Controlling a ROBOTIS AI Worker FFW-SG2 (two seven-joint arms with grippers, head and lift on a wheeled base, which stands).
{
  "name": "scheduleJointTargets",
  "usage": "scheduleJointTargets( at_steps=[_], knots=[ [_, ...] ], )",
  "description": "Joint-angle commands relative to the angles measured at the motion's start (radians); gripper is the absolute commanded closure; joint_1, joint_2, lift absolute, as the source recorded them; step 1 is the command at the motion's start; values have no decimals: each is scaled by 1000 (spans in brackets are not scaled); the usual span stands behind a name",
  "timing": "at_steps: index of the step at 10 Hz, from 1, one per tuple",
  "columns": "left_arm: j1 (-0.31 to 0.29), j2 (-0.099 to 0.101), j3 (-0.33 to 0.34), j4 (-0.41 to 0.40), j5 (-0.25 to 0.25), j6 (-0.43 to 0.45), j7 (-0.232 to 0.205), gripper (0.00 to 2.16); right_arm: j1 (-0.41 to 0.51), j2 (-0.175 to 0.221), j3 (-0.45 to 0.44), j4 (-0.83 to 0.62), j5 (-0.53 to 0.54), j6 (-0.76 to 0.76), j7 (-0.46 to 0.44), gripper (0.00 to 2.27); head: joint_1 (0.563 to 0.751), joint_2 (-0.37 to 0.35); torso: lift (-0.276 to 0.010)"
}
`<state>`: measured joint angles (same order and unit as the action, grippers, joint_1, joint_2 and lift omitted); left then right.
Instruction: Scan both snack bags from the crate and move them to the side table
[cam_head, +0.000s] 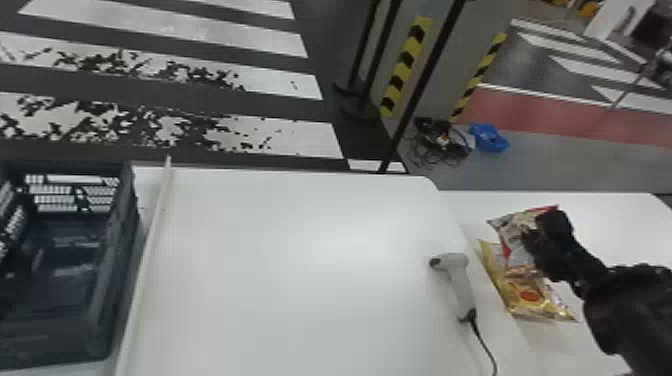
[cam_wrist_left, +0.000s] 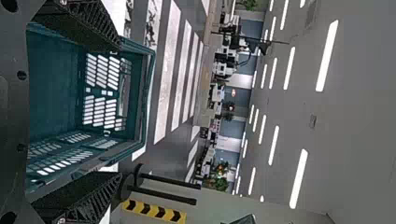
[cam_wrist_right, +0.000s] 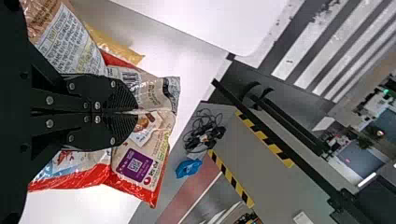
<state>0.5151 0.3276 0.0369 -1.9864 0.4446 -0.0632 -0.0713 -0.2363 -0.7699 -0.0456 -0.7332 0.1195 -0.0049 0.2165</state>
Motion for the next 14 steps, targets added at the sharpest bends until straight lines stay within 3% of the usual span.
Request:
scheduleJointTargets(
  at_steps=[1, 2, 3, 4, 5, 7, 8, 9, 10, 11, 13, 14],
  knots=[
    [0, 7, 0, -6, 8, -8, -1, 36, -1, -6, 13, 29, 55, 16, 0, 2243, 695, -350, -95],
    [2, 7, 0, -8, 9, -11, -1, 36, 0, -12, 13, 43, 58, 16, -14, 2202, 695, -350, -95],
    [2, 5, -3, -9, 9, -11, -2, 36, 20, -14, 10, 40, 28, 1, -55, 782, 695, -350, -95],
    [8, 1, -3, -12, 8, -14, -5, 36, 28, -22, 7, 38, 16, -2, -60, -2, 695, -350, -95],
    [9, -2, -3, -17, 6, -14, -5, 36, 75, -25, -28, 14, -49, -131, -85, -2, 695, -350, -95],
    [11, -19, -5, -26, -12, -14, -8, 36, 215, -14, -115, -153, -305, -303, -82, -2, 695, -350, -95],
    [11, -27, -11, -31, -21, -14, -10, 36, 298, 11, -177, -290, -417, -306, -48, -2, 695, -350, -95],
    [11, -35, -15, -34, -30, -14, -10, 36, 362, 67, -243, -439, -488, -232, 6, -2, 695, -350, -95],
    [11, -38, -23, -35, -35, -14, -10, 36, 425, 126, -283, -629, -534, -57, 58, -2, 695, -350, -95],
    [8, -39, -32, -37, -46, -14, -8, 36, 462, 207, -300, -776, -557, 72, 92, -2, 695, -350, -95],
    [-6, -41, -60, -38, -60, -14, 2, 36, 503, 383, -246, -954, -555, 142, 106, -2, 695, -321, -95],
    [-12, -42, -69, -38, -61, -14, 4, 36, 514, 435, -194, -997, -554, 151, 106, -2, 695, -263, -95]
  ],
)
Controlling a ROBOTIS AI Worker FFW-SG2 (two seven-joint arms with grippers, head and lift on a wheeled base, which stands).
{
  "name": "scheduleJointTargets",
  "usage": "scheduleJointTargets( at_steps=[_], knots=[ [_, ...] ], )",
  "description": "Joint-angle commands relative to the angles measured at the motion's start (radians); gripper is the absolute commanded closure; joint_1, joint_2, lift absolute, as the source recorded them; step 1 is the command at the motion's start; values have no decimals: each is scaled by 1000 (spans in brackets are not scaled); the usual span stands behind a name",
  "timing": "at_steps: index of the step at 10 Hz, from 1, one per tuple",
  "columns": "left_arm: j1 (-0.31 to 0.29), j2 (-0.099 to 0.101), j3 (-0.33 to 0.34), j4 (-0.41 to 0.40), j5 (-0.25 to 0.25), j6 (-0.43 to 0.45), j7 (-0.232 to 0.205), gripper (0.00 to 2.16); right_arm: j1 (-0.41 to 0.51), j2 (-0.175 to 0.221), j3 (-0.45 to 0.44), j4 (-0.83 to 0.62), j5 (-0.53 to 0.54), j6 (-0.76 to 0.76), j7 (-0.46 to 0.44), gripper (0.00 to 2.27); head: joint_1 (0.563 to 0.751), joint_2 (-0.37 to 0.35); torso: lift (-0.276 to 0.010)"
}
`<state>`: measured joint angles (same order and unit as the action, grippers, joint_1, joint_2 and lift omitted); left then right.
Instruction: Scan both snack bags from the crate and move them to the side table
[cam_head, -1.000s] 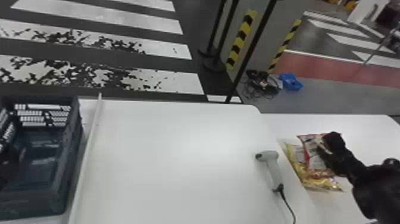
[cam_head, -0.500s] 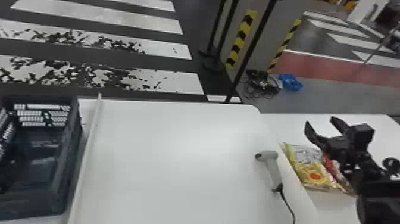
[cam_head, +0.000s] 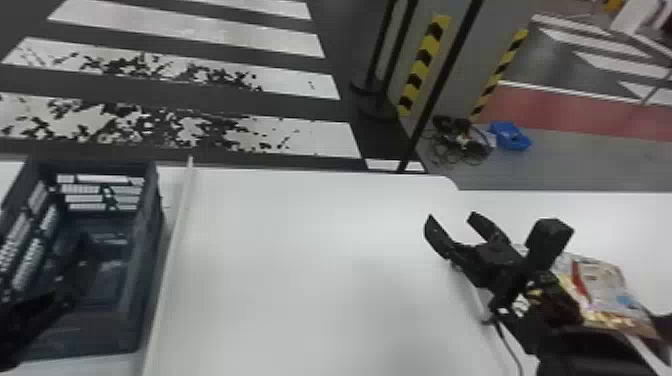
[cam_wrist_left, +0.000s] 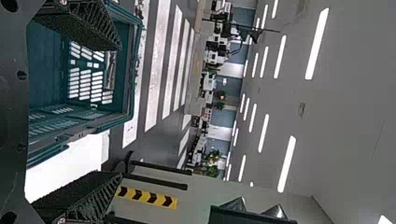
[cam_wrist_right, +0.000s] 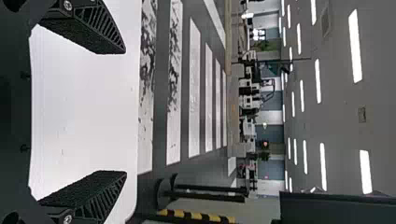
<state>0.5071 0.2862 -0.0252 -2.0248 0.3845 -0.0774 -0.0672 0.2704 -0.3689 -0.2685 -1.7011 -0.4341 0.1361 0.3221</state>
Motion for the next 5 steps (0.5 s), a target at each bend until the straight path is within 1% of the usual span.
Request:
scheduleJointTargets(
  at_steps=[1, 2, 3, 4, 5],
  knots=[
    [-12, -1, -19, 0, -1, 0, 4, 36, 26, 113, 86, -83, 23, 4, -3, -2, 695, -235, -95],
    [-16, -9, -38, -2, -21, 0, 10, 36, 46, 171, 126, -124, 40, -14, -25, -2, 695, -168, -95],
    [-19, -10, -58, -3, -36, -6, 23, 36, 66, 222, 166, -152, 58, -79, -60, 6, 695, -116, -95],
    [-21, -16, -70, -3, -42, -21, 24, 36, 92, 263, 193, -160, 63, -186, -100, 6, 695, -83, -95],
    [-22, -16, -90, -3, -55, -25, 27, 36, 112, 283, 226, -160, 90, -287, -132, 6, 695, -74, -95]
  ],
)
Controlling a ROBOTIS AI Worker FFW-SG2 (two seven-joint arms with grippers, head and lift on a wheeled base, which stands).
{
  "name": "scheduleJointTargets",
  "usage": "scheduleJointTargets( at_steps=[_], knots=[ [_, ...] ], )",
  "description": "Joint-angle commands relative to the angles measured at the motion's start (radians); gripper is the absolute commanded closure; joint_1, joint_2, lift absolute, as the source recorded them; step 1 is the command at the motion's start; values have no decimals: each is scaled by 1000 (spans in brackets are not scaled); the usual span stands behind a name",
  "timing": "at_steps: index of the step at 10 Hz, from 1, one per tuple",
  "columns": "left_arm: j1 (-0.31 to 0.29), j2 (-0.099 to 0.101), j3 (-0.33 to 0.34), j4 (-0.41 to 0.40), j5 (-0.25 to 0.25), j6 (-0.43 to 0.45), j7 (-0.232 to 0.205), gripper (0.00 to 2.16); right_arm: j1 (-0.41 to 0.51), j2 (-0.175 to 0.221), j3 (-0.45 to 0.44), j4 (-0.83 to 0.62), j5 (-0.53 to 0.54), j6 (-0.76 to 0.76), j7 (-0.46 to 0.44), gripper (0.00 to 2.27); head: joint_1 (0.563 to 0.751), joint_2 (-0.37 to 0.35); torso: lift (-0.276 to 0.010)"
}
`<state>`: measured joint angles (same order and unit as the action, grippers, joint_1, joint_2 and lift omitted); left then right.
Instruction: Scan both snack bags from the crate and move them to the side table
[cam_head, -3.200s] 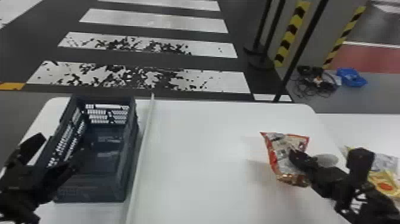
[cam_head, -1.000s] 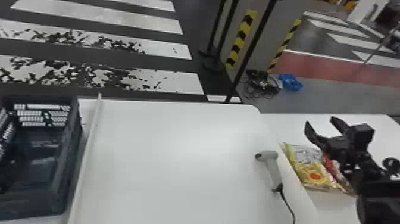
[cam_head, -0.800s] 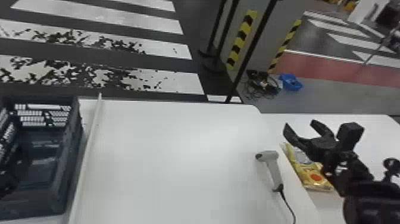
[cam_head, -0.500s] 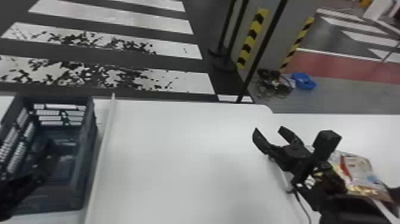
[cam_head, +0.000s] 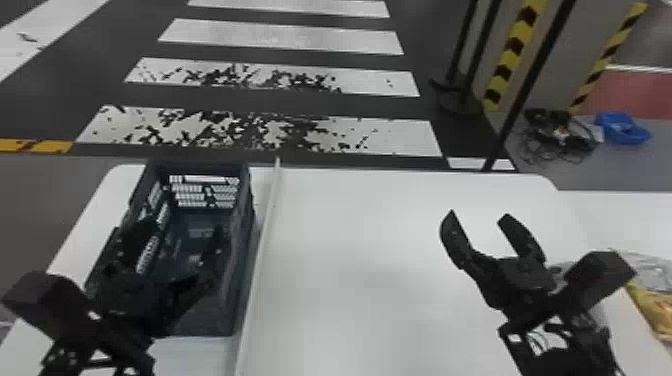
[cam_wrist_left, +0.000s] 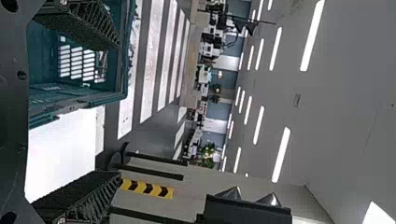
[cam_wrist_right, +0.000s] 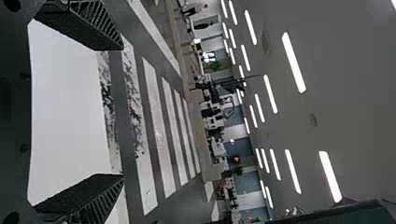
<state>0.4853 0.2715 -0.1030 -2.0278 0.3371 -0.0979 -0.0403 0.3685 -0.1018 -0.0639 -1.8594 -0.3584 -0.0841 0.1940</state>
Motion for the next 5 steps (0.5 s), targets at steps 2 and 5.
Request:
scheduleJointTargets(
  at_steps=[2, 5],
  knots=[
    [1, 0, -43, -5, -33, -16, 20, 36, 79, 20, 73, -1, 62, -269, -87, 6, 695, -70, -95],
    [52, 6, -49, -52, -58, -4, 20, 36, 153, 16, 84, -3, 105, -349, -110, 9, 695, -90, -95]
  ],
)
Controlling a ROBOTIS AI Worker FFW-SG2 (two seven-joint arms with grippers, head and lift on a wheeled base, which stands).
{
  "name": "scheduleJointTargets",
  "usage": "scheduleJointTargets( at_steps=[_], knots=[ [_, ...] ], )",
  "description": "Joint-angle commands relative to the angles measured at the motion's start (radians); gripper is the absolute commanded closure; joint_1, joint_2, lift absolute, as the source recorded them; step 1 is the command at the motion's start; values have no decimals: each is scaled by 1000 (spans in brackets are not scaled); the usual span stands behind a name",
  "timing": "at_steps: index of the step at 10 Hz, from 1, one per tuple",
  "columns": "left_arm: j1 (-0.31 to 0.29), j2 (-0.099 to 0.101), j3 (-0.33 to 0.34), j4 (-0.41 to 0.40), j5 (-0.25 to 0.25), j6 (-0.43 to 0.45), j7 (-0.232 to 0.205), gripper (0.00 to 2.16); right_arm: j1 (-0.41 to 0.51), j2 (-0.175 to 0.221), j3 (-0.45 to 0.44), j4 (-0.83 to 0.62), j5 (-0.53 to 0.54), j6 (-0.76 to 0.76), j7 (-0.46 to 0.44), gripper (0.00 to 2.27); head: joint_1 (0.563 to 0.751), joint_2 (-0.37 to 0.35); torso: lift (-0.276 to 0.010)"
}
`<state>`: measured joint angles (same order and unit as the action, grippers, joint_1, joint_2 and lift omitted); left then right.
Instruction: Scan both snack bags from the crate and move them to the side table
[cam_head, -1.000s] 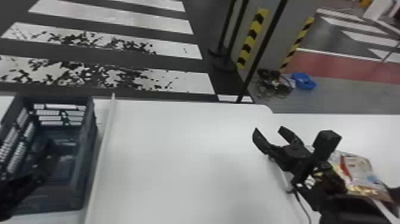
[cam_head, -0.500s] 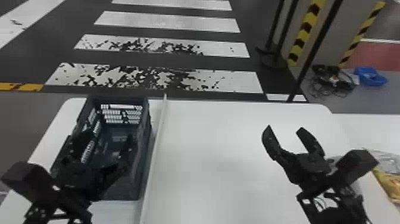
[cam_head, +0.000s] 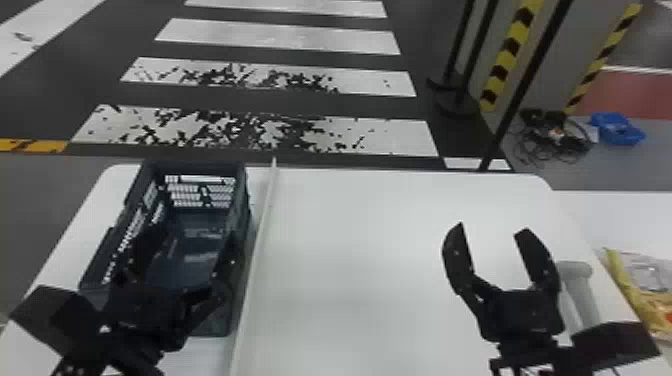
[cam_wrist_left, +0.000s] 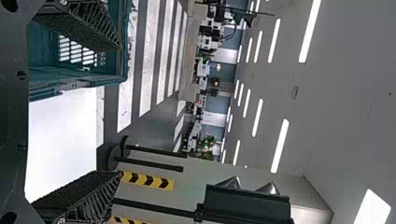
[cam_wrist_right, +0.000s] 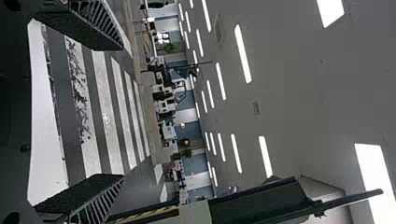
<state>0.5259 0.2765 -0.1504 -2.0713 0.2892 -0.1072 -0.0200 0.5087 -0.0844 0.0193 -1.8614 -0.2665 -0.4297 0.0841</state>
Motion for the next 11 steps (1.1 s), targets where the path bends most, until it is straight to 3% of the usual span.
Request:
scheduleJointTargets(
  at_steps=[1, 4, 11],
  knots=[
    [32, 6, -1, -35, -16, 42, -3, 36, 33, -8, -1, -13, 40, 12, 0, 9, 695, -95, -95],
    [59, 10, 8, -58, -12, 110, -6, 43, 68, -17, -38, -73, 55, 168, -1, 16, 695, -102, -95],
    [68, -10, 3, -66, -16, 110, 0, 43, 100, -17, -42, -114, 55, 165, -1, 26, 695, -120, -95]
  ],
)
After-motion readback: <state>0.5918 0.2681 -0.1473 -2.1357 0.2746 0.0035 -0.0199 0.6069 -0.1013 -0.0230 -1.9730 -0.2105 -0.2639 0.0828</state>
